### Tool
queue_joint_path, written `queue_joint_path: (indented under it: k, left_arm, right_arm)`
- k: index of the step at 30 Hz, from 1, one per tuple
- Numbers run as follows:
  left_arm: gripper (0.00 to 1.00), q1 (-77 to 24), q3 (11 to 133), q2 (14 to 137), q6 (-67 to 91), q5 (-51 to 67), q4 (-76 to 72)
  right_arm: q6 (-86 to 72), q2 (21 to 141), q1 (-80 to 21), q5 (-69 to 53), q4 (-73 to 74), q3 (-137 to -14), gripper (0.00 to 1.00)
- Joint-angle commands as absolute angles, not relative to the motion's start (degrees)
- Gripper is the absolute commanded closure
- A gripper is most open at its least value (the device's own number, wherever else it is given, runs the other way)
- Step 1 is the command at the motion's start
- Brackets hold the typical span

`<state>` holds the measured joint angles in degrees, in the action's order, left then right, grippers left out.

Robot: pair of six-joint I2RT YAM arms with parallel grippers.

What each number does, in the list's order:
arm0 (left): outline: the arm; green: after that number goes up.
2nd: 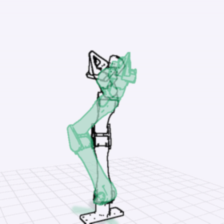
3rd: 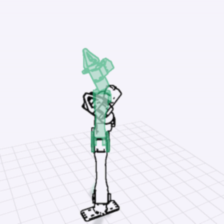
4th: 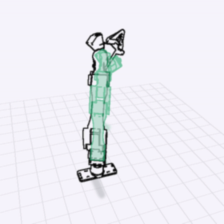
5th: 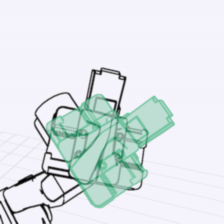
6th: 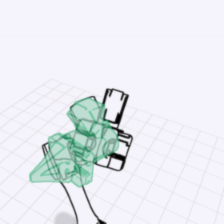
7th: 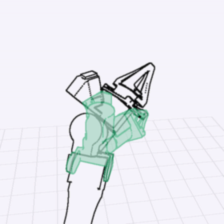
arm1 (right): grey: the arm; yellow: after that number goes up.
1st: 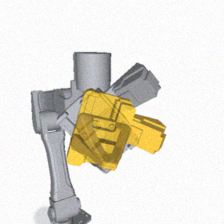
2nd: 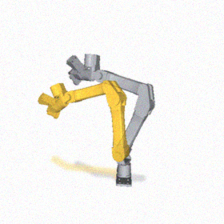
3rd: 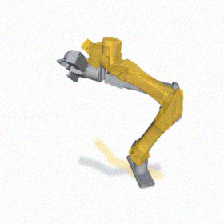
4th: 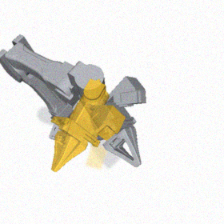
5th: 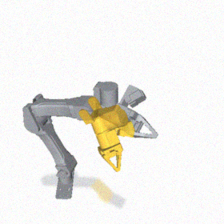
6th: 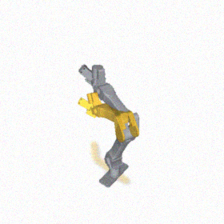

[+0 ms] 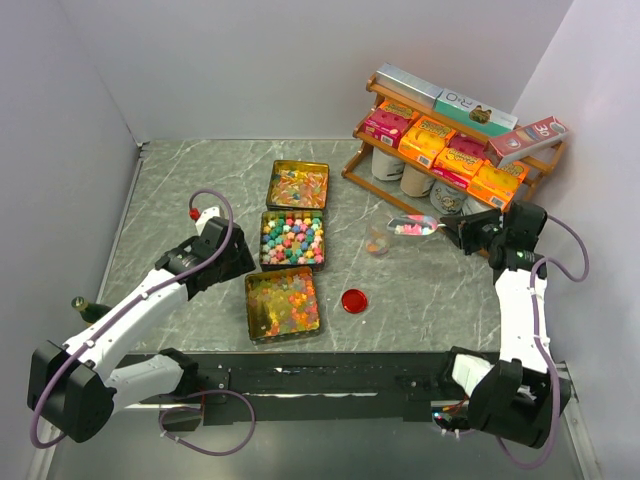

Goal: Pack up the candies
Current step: Place the fake candies in the packing bottle.

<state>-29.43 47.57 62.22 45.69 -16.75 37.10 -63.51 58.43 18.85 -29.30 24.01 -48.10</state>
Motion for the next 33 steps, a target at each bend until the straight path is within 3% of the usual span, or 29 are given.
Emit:
queue_joint_path:
  k: [1, 33]
  left_arm:
    - [0.29, -29.18, 47.29, 61.44, 44.91, -16.26, 35.33]
    - [0.30, -29.09, 47.55, 63.28, 44.65, -15.38, 34.63]
  right_arm:
    - [-60.91, 59.23, 19.34, -24.97, 23.12, -51.15, 1.00]
    - [-57.75, 67.41, 15.82, -23.47, 18.19, -57.48, 1.00]
